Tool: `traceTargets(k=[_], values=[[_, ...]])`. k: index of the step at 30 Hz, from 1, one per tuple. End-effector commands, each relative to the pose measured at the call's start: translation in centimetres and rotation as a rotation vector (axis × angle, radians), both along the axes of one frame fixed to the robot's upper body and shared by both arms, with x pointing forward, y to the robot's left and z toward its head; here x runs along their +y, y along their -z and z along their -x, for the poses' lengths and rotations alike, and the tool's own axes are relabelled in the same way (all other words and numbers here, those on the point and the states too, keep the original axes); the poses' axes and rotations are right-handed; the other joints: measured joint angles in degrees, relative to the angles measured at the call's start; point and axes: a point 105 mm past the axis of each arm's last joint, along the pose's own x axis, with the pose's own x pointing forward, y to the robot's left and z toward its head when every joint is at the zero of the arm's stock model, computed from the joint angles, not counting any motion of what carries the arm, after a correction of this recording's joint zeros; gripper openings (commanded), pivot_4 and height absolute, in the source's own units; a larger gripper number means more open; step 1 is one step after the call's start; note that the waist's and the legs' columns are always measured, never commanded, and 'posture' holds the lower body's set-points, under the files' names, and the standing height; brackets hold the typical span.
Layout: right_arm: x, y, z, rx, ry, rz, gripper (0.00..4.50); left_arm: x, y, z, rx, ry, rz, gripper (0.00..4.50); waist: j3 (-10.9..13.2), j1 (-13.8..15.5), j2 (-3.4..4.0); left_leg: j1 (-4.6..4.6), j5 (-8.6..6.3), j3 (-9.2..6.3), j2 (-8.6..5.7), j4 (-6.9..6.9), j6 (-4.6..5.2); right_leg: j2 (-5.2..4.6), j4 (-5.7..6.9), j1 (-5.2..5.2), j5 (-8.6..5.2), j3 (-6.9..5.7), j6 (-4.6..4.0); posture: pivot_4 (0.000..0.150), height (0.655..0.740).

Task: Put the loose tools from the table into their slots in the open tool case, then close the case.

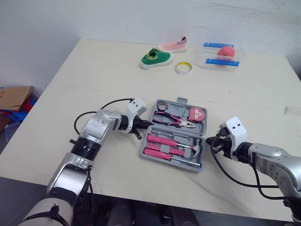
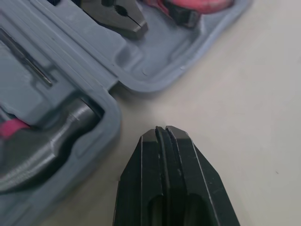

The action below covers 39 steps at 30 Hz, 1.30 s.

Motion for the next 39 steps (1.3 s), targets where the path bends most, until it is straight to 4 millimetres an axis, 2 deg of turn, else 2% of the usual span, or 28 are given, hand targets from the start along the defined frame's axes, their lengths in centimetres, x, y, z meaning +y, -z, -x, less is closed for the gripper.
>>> traceTargets(k=[1, 7, 13, 20, 28, 33, 36, 38, 39], values=[[0.9, -0.8, -0.5, -0.055, -0.036, -0.011, 0.02, -1.7, -0.5, 0.6, -0.011, 0.055, 0.009, 0.00, 0.0, 0.0, 0.00, -0.01, 0.00, 0.00, 0.00, 0.01, 0.00, -0.01, 0.00, 0.00, 0.00, 0.00, 0.00, 0.150, 0.7304], [1.6, -1.0, -0.3, -0.060, -0.076, -0.041, 0.02, -1.8, -0.6, 1.4, 0.008, 0.098, 0.016, 0.00, 0.0, 0.0, 0.00, -0.02, -0.01, 0.01, 0.00, 0.06, 0.01, -0.01, 0.01, 0.00, 0.00, 0.01, 0.00, 0.150, 0.7304], [1.7, 0.0, 2.2, -0.009, -0.183, -0.035, 0.02, -0.7, 0.8, 4.7, 0.067, 0.236, -0.048, 0.00, 0.0, 0.0, 0.00, -0.01, -0.02, 0.00, 0.05, -0.04, -0.03, 0.05, 0.01, -0.03, -0.05, -0.01, -0.06, 0.150, 0.7304], [2.3, 0.3, 4.2, 0.019, -0.227, -0.066, 0.02, -0.1, 1.8, 7.2, 0.081, 0.291, -0.082, 0.00, 0.0, -0.1, -0.01, 0.12, -0.04, -0.03, 0.05, 0.09, -0.01, 0.04, 0.09, 0.12, -0.05, 0.03, -0.06, 0.150, 0.7304], [1.2, 0.4, 4.3, 0.015, -0.178, 0.002, 0.02, 0.5, 2.0, 6.4, 0.062, 0.207, -0.086, 0.00, 0.0, 0.0, -0.01, 0.16, -0.07, -0.14, 0.04, 0.13, 0.05, 0.04, 0.06, 0.27, -0.05, -0.04, -0.07, 0.150, 0.7304], [-0.9, 0.2, 5.0, 0.006, -0.137, 0.079, 0.02, 2.7, 1.7, 5.9, 0.077, 0.122, -0.067, 0.00, 0.0, -0.1, -0.01, 0.13, -0.12, -0.26, 0.03, 0.13, 0.12, 0.01, -0.01, 0.34, -0.06, -0.15, -0.07, 0.150, 0.7304], [-2.2, -0.5, 5.3, -0.010, -0.104, 0.108, 0.02, 4.5, 0.5, 5.4, 0.037, 0.067, -0.061, 0.00, 0.0, -0.4, -0.01, 0.16, -0.12, -0.25, 0.05, 0.13, 0.12, 0.03, 0.01, 0.35, -0.06, -0.14, -0.07, 0.150, 0.7304], [-2.6, -1.8, 5.6, 0.002, -0.070, 0.026, 0.00, 5.4, -1.7, 5.5, 0.112, 0.011, 0.033, 0.49, 0.0, -0.5, -0.01, 0.22, -0.12, -0.28, 0.08, 0.12, 0.13, 0.06, 0.06, 0.37, -0.05, -0.15, -0.11, 0.150, 0.7304], [-2.4, -2.5, 5.7, 0.009, -0.066, -0.026, 0.32, 5.5, -2.6, 5.6, 0.162, -0.011, 0.077, 0.68, 0.0, -0.5, -0.02, 0.21, -0.11, -0.28, 0.09, 0.13, 0.14, 0.07, 0.11, 0.35, -0.04, -0.16, -0.13, 0.150, 0.7304]])
